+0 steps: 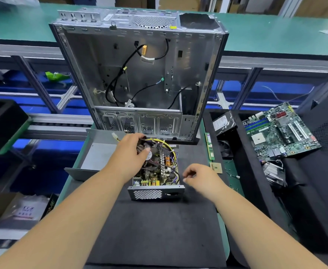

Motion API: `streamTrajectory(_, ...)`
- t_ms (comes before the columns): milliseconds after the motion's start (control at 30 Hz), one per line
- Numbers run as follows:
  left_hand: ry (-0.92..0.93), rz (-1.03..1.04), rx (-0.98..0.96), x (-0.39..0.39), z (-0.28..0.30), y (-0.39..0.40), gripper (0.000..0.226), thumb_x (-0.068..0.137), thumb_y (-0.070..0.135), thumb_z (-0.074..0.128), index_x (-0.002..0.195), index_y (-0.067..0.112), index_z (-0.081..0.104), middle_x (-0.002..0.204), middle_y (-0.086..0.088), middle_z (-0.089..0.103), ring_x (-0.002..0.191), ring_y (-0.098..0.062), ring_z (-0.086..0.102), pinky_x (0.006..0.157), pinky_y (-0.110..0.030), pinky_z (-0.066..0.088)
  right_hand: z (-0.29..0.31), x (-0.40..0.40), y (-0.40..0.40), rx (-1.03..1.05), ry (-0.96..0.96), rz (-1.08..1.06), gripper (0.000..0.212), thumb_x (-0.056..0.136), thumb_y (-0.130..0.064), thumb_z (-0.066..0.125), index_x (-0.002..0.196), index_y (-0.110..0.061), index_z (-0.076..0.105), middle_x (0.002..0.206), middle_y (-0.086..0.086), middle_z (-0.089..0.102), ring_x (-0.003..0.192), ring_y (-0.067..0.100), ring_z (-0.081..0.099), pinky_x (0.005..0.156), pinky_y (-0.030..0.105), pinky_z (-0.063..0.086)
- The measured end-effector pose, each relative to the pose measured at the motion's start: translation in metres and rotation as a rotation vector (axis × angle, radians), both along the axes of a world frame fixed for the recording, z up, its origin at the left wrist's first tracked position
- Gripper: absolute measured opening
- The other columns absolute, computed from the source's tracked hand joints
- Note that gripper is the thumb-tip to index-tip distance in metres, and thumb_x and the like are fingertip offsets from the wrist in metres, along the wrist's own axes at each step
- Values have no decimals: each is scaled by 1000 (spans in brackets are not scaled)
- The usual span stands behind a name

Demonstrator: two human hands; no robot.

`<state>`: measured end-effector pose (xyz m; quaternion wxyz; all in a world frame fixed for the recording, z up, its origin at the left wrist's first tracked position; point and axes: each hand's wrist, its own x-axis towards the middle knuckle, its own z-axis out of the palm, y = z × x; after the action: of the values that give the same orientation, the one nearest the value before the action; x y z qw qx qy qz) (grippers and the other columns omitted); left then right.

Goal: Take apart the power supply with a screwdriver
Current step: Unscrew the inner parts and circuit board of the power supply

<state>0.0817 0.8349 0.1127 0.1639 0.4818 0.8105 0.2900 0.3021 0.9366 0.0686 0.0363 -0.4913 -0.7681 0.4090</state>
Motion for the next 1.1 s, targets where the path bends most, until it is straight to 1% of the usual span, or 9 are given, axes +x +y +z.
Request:
streamTrajectory(100,168,-1,5,13,-5,-6,64,94,38,59,150,20,33,155,-3,26,144,-23,17,117,-41,19,-10,-2,0,-47,-6,-1,16,82,-14,72,76,-27,64,73,-8,66,62,11,57,61,24,48)
streamTrajectory(200,317,-109,62,34,-13,-13,70,90,40,63,149,17,35,159,-6,19,147,-28,12,120,-48,16,-19,-5,-1,-78,19,5,19,81,-9,67,73,-26,63,73,-3,66,63,14,56,59,23,46)
streamTrajectory(333,423,-233,21,48,-27,-12,72,94,48,53,154,20,27,163,0,14,151,-23,4,121,-38,2,-28,-6,0,-135,55,40,21,80,-3,59,73,-22,64,69,0,61,62,18,50,59,27,41)
streamTrajectory(400,440,-224,32,49,-32,-11,72,94,51,51,155,21,25,164,1,13,151,-20,2,120,-35,-2,-31,-6,0,-164,88,66,24,80,0,57,73,-22,65,70,2,60,63,19,48,60,29,39)
streamTrajectory(533,479,-191,29,48,-37,-10,80,88,57,52,155,23,24,164,0,10,152,-22,-4,123,-43,0,-38,-5,-3,-167,154,37,26,82,1,59,73,-23,65,69,-1,58,58,13,43,54,22,37)
streamTrajectory(600,482,-179,13,47,-36,-9,84,84,61,50,155,25,22,165,0,7,152,-21,-6,123,-45,0,-41,-3,-6,-147,202,29,29,83,2,59,73,-23,65,68,0,56,59,14,40,56,23,36)
streamTrajectory(767,485,-162,-28,46,-38,-8,88,81,63,50,155,31,18,165,5,2,151,-17,-11,120,-41,-5,-49,1,-14,-154,356,-24,40,83,9,63,74,-30,69,63,-18,62,56,2,43,61,19,43)
streamTrajectory(900,483,-164,-55,46,-38,-7,89,81,61,53,156,32,15,165,7,-3,151,-16,-15,119,-41,-2,-55,4,-13,-61,356,1,36,85,0,68,74,-34,69,76,-8,65,60,1,48,62,18,45)
streamTrajectory(1100,497,-170,-59,47,-38,-8,90,80,62,51,156,32,13,165,6,-4,151,-16,-16,118,-40,-4,-61,3,-14,71,352,35,42,83,-1,69,74,-41,63,84,-8,62,67,0,52,66,12,43)
